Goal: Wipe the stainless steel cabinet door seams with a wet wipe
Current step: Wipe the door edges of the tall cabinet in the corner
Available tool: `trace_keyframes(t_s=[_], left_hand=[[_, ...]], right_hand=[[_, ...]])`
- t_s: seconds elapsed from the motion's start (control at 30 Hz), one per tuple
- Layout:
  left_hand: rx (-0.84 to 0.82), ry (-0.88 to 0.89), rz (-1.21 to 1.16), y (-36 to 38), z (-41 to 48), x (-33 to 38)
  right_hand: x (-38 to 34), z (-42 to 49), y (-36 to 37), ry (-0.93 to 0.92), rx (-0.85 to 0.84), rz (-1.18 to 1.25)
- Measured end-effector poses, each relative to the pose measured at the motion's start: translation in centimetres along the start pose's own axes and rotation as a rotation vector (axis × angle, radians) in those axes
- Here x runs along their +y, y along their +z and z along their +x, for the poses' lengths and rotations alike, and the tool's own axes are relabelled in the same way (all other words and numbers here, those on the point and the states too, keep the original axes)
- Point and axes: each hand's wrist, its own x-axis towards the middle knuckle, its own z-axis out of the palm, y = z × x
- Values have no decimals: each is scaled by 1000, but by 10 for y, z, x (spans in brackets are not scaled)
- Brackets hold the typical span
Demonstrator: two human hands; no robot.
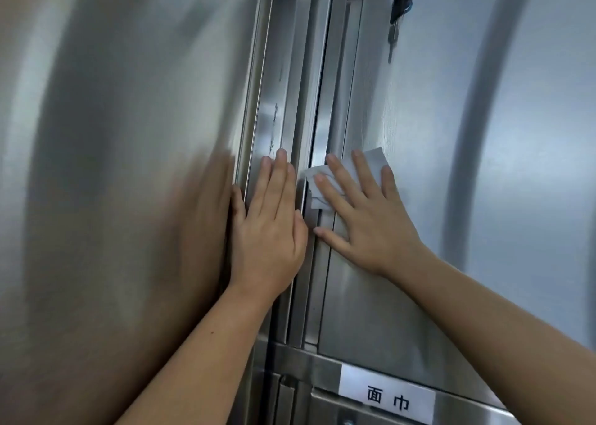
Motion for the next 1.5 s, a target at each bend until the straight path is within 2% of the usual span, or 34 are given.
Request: trace_keyframes(t_s=[0.27, 0.67, 0.9, 1.1, 1.5], left_hand=[[-59, -121, -89, 6, -65, 26], [-323, -233, -144, -5, -185, 35], [-414, -190, -165, -9, -228, 35], [-426, -199, -154, -15, -241, 37], [-527, -250, 29, -28, -269, 51]], right_hand=[[-30, -50, 17, 58, -15, 48], [-62, -131, 40, 122, -92, 66], [-81, -167, 47, 164, -134, 122], [-89, -185, 49, 174, -161, 159], [-86, -214, 64, 162, -36, 382]])
